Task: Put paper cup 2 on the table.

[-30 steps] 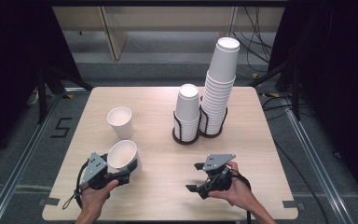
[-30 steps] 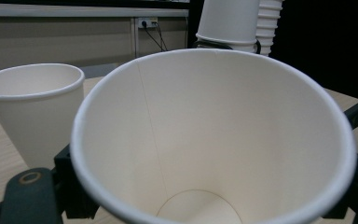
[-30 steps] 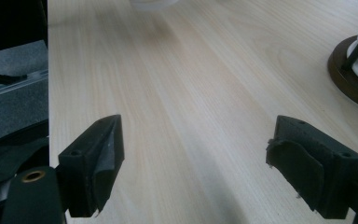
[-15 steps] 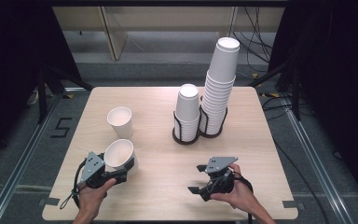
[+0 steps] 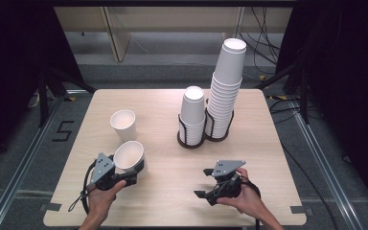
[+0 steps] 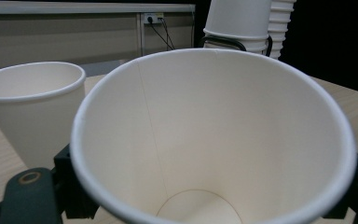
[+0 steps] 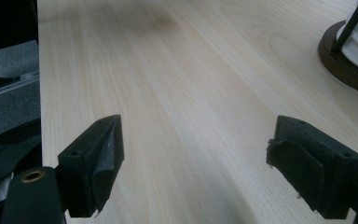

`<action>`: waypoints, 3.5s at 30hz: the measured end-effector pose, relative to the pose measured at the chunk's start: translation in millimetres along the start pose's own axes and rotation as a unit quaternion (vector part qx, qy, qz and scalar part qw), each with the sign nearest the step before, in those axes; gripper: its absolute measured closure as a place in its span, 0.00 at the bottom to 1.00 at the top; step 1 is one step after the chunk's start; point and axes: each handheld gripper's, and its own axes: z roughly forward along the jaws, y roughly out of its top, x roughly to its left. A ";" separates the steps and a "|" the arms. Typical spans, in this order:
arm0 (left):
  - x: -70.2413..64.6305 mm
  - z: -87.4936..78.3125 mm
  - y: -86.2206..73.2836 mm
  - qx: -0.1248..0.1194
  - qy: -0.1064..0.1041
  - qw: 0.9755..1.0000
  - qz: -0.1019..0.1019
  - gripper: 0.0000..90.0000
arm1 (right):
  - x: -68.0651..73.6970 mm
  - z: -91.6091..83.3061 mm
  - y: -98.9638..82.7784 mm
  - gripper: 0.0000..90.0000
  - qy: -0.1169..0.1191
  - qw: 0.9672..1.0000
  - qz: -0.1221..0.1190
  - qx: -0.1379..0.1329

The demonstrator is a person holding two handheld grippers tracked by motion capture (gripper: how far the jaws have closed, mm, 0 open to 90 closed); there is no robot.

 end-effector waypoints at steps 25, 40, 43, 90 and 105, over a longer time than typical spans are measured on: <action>-14.8 58.7 -4.9 0.015 0.033 0.999 -0.005 0.18 | 2.2 3.8 0.9 0.20 -0.003 1.000 -0.008 0.004; -16.1 76.6 -1.5 0.015 0.050 0.999 0.001 0.18 | 4.2 6.1 0.2 0.20 0.003 1.000 0.000 0.012; -17.1 83.1 -0.8 0.014 0.052 0.999 0.005 0.18 | 4.8 7.0 -0.1 0.20 0.002 1.000 -0.001 0.013; 15.9 98.8 -19.7 0.113 0.066 0.991 0.016 0.16 | 8.5 12.5 -2.7 0.19 0.018 0.999 -0.009 0.038; 20.0 64.2 -19.6 0.129 0.058 0.990 0.009 0.16 | 8.2 11.7 -2.5 0.19 0.019 0.999 -0.007 0.030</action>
